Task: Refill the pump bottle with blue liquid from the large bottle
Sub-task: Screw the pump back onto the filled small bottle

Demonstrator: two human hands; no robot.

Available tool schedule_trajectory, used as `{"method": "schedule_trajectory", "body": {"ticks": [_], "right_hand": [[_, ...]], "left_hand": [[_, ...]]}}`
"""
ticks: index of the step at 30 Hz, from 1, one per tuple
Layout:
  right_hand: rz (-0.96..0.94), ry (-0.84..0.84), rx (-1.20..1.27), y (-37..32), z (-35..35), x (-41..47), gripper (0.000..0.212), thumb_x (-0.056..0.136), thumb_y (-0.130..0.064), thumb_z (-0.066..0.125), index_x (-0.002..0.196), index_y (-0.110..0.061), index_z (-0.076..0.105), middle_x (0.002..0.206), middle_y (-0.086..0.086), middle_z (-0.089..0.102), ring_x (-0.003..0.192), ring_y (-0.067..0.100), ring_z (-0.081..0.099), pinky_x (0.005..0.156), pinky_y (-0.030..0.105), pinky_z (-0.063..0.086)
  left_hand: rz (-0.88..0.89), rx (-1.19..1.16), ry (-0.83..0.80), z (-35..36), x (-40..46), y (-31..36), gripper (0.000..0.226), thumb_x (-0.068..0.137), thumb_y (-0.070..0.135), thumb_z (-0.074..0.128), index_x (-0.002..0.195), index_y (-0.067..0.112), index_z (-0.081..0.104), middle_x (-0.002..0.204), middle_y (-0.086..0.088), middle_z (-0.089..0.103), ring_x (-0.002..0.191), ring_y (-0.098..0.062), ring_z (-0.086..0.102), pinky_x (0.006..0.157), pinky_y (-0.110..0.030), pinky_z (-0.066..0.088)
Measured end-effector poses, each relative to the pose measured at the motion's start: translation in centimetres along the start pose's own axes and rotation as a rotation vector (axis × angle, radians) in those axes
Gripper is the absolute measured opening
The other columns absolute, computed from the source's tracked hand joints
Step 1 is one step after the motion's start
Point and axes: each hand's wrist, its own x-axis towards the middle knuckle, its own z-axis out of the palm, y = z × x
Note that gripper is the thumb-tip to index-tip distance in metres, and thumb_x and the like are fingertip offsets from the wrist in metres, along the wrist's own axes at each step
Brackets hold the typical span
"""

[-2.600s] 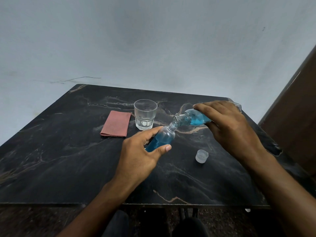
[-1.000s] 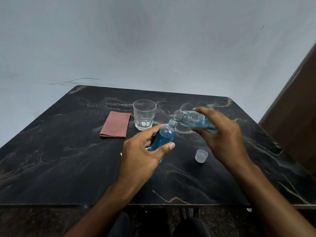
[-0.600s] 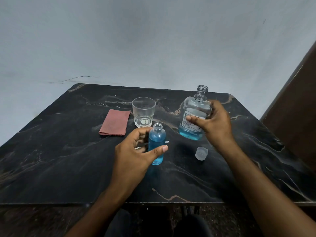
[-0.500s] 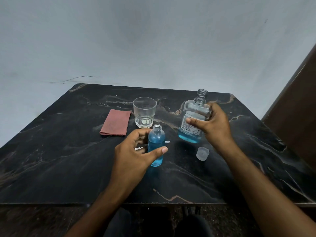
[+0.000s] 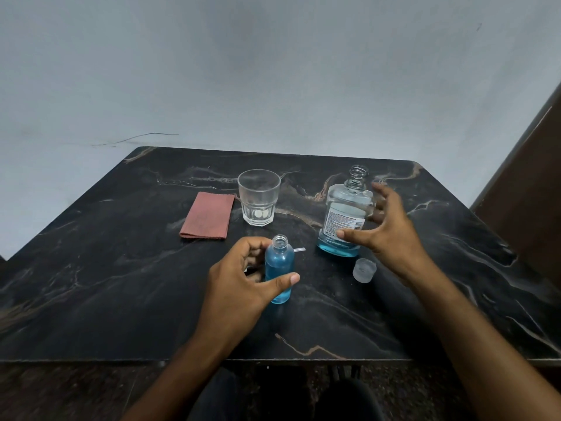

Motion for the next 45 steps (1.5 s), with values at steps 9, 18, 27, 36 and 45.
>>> {"method": "schedule_trajectory", "body": {"ticks": [9,18,27,36,45], "right_hand": [[-0.405,0.423,-0.372,-1.1,-1.1,-4.7,0.037,0.077,0.002,0.079,0.101,-0.024,0.067,0.087,-0.004,0.061,0.072,0.005,0.058,0.065,0.007,0.046],[-0.413,-0.309,-0.341,-1.8,3.2,-3.8,0.025,0.077,-0.007,0.083,0.1,-0.015,0.081,0.087,-0.002,0.071,0.076,0.007,0.064,0.071,0.013,0.048],[-0.322,-0.819,-0.286,-5.3,9.2,4.5,0.027,0.076,-0.017,0.085,0.103,-0.017,0.08,0.091,-0.006,0.077,0.08,-0.003,0.067,0.071,0.013,0.051],[-0.257,-1.23,-0.514,-5.6,15.4,5.9,0.039,0.069,-0.024,0.091,0.104,-0.016,0.076,0.088,-0.001,0.074,0.075,0.004,0.065,0.07,0.015,0.049],[-0.379,-0.691,-0.325,-9.7,10.3,5.6,0.026,0.072,-0.023,0.089,0.091,-0.01,0.077,0.077,-0.003,0.075,0.062,-0.001,0.064,0.06,0.014,0.05]], "left_hand": [[0.039,0.046,-0.039,-0.2,-0.3,-0.3,0.062,0.059,0.05,0.088,0.115,0.039,0.065,0.112,0.021,0.072,0.109,-0.001,0.07,0.095,-0.025,0.058],[0.047,-0.023,0.248,-4.4,-3.9,-0.9,0.057,0.062,0.039,0.083,0.117,0.033,0.07,0.105,0.006,0.078,0.092,-0.008,0.073,0.084,-0.016,0.057],[-0.01,-0.071,0.432,-7.6,-8.8,-1.0,0.024,0.075,0.009,0.072,0.098,0.015,0.076,0.093,0.001,0.081,0.083,-0.001,0.075,0.076,-0.011,0.057],[-0.002,-0.065,0.406,-6.5,-9.3,-1.1,0.02,0.073,0.011,0.072,0.09,0.018,0.08,0.089,-0.004,0.081,0.084,-0.009,0.077,0.079,-0.021,0.061],[0.009,0.048,0.156,-4.7,-7.1,-0.6,0.035,0.079,0.011,0.078,0.097,0.041,0.077,0.101,0.004,0.08,0.093,-0.012,0.075,0.085,-0.023,0.059]]}}
